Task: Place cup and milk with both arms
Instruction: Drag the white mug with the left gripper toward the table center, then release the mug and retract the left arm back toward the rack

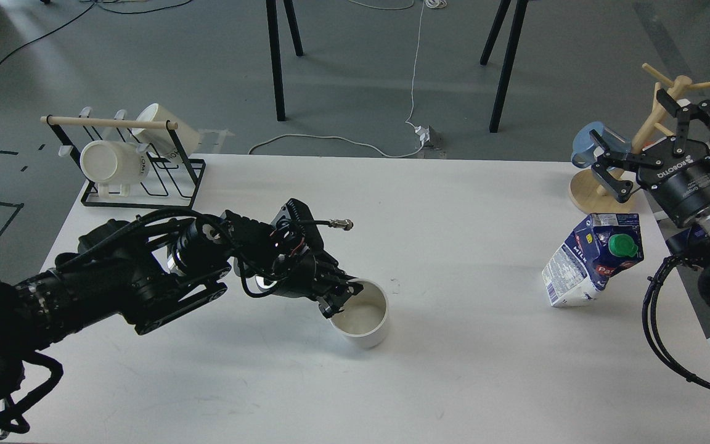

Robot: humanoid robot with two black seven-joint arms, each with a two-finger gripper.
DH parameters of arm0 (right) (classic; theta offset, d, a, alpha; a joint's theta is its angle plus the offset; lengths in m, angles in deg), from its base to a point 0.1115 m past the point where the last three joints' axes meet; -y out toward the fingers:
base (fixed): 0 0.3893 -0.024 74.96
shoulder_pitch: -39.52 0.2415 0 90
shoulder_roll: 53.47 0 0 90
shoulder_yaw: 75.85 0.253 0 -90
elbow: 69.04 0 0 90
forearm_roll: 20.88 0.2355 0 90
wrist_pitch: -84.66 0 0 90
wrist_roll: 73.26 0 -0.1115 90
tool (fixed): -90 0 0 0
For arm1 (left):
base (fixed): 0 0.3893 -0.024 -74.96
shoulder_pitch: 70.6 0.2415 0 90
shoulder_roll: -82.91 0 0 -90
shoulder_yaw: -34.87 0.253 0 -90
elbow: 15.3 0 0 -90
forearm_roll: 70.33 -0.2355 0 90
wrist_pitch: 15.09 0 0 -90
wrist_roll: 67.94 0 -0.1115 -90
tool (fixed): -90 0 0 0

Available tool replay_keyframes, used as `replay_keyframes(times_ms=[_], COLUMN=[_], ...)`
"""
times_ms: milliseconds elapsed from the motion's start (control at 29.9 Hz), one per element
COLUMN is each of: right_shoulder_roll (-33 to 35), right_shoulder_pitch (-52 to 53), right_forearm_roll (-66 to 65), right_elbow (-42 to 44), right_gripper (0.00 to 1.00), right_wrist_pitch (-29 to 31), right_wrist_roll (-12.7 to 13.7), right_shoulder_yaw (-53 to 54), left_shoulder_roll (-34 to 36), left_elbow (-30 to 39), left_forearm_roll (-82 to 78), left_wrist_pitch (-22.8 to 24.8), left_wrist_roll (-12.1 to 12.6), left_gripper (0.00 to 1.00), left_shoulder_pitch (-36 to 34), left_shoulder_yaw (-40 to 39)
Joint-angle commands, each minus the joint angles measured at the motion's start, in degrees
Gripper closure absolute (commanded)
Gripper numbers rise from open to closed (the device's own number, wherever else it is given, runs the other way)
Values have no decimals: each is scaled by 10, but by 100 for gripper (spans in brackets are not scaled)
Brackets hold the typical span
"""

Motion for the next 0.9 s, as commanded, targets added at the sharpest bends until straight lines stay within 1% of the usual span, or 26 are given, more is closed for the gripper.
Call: replay_keyframes(times_ms=[0,100,268,368,435,502,536,603,670,737,804,871], right_shoulder_roll=[0,0,-1,-2,-3,-3,-3,-2,4,6,7,9], right_shoulder_pitch=[-3,-3,-3,-3,-3,0,3,10,24,40,55,65], right_forearm_roll=[0,-1,0,0,2,2,2,2,0,-4,-4,3], right_elbow=[0,1,1,0,0,1,0,1,0,-1,-4,-11], right_gripper=[2,1,2,2,1,2,2,2,1,1,1,1], right_wrist_pitch=[0,0,0,0,0,0,0,0,0,0,0,0], right_wrist_roll=[2,4,4,2,-1,-1,-1,0,4,6,6,6], right_shoulder_yaw=[0,-1,-2,1,4,13,15,13,4,-13,-37,-41], left_shoulder_roll=[3,5,25,49,68,84,89,98,107,121,134,150], left_elbow=[4,10,36,45,42,35,25,2,-22,-46,-61,-72], left_forearm_roll=[0,0,0,5,71,149,189,267,357,434,511,614], left_wrist_pitch=[0,2,16,31,56,93,112,112,112,112,112,112], left_wrist_roll=[0,0,0,0,0,0,0,0,0,0,0,0], left_gripper=[76,69,54,51,47,43,39,19,18,13,12,8], left_shoulder_pitch=[1,0,-1,-9,-14,-22,-24,-25,-23,-19,-15,-4], left_shoulder_yaw=[2,3,-2,-4,-16,-40,-54,-86,-128,-156,-171,-174])
